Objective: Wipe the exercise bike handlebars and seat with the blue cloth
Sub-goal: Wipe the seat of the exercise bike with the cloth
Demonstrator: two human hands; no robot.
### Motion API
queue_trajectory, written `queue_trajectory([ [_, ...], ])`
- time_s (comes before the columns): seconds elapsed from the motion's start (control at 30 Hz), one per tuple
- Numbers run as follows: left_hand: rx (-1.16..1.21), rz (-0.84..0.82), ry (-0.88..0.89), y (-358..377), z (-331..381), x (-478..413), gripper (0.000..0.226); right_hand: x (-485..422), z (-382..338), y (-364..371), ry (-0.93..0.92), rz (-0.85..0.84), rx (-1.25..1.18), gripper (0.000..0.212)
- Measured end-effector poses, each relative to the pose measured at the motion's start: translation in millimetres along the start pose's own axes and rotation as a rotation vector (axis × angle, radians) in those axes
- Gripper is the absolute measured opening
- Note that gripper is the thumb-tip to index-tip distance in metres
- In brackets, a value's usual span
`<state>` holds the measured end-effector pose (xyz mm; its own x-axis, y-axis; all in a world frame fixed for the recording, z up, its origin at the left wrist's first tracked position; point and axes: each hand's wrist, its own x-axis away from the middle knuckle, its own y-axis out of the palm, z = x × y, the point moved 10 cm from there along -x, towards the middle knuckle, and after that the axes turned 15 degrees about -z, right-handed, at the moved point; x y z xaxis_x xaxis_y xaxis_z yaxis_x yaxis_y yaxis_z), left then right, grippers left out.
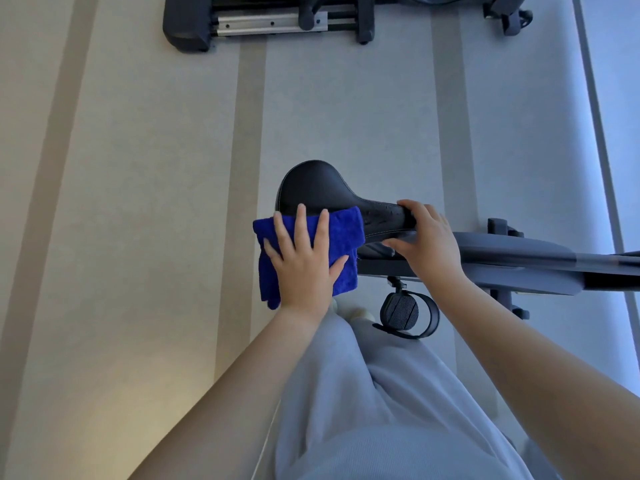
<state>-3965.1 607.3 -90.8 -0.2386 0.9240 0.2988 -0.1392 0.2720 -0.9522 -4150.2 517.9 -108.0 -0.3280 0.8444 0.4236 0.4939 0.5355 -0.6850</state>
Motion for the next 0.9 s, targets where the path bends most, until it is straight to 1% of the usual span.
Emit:
queue_trajectory([
  [0.1,-0.168,-0.063,0.086,-4.6,15.7,-20.8,0.076,0.4,-1.2,-0.4,-0.008,0.0,-0.003,0.064],
  [0.23,-0.18,-0.173,0.119,-4.5,27.5,-41.4,0.08,0.3,1.3,1.8,0.007,-0.011,0.001,0.066],
  [0.37,-0.241,-0.149,0.144,-9.1,29.8,-38.8,0.077,3.3,1.3,1.1,0.013,-0.003,-0.015,0.07],
  [0.47,-0.301,-0.126,0.291,-13.9,54.2,-43.4,0.07,7.0,4.0,1.2,0.045,-0.008,-0.087,0.077],
  [0.53,-0.343,-0.168,0.402,-12.0,75.9,-53.5,0.07,9.5,7.3,1.5,0.053,-0.022,-0.19,0.078],
  [0.6,-0.369,-0.216,0.473,-10.1,89.7,-63.0,0.071,12.2,9.8,2.4,0.046,-0.048,-0.318,0.077],
  [0.67,-0.362,-0.239,0.499,-8.8,93.6,-68.3,0.072,14.2,11.7,2.6,0.028,-0.06,-0.41,0.077],
  [0.8,-0.317,-0.223,0.495,-11.4,90.1,-67.4,0.072,19.2,14.4,5.5,0.032,-0.06,-0.46,0.074],
  [0.9,-0.276,-0.241,0.492,-15.6,88.1,-66.0,0.076,31.9,12.7,0.4,0.079,0.042,-0.458,0.062],
])
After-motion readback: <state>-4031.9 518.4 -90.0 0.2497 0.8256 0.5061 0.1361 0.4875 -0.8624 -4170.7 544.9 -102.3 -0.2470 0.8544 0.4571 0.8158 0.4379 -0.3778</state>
